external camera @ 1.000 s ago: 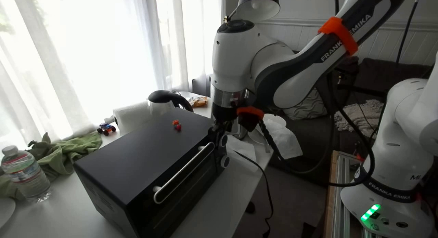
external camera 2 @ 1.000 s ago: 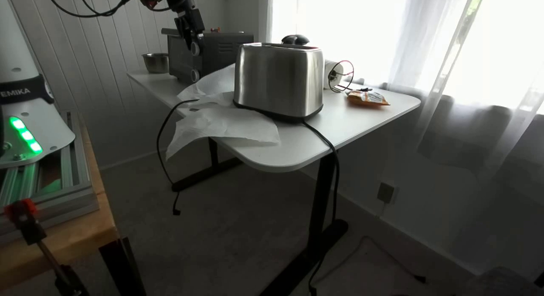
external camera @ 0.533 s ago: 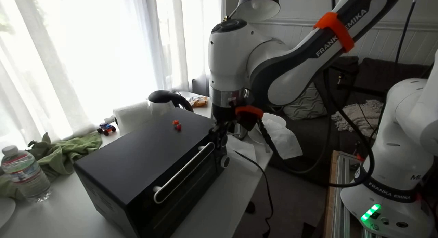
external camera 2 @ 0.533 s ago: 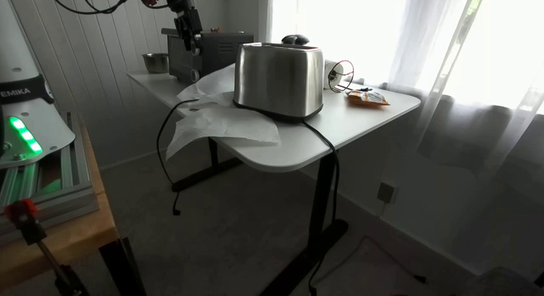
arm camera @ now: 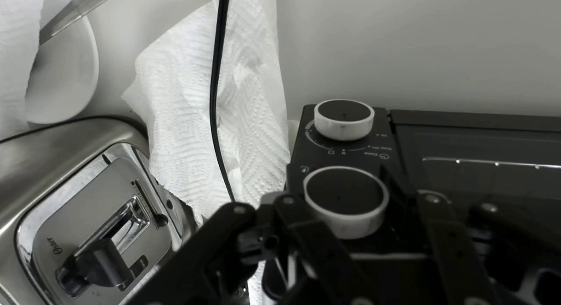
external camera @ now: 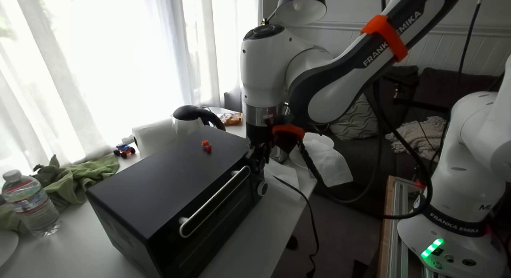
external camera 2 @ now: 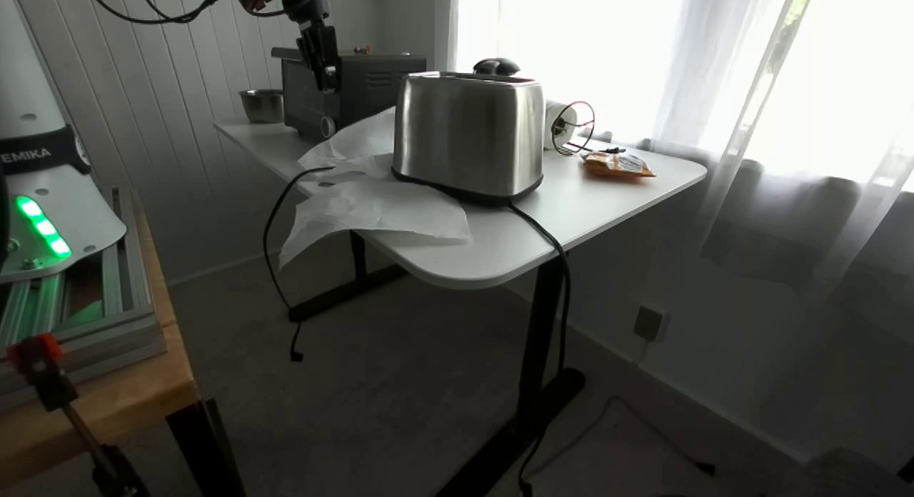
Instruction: Turn the top knob on the toaster oven to the right
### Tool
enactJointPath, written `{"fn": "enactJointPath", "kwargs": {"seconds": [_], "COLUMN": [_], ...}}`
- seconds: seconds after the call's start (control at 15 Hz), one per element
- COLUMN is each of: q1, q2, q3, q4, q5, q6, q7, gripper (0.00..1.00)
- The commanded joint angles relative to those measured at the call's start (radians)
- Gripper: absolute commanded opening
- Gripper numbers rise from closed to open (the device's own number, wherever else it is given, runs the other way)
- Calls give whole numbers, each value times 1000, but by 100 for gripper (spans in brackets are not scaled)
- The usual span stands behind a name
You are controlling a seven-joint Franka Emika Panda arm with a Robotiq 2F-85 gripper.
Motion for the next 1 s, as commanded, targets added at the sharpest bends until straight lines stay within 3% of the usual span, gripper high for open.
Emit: {"fn": "enactJointPath", "kwargs": {"seconds": [0.0,0.33,0.6,0.93], "q1": [15,10,21,51], "q2": [8,-34,-59,-63], "q3": [-18,-56,-99,-154], "q4": [14,-62,-132,-166], "q5": [0,128,352,623], "q6": [0,127,241,266], "q7": [-9,-49,-187,-376], "gripper": [21,21,21,21]}}
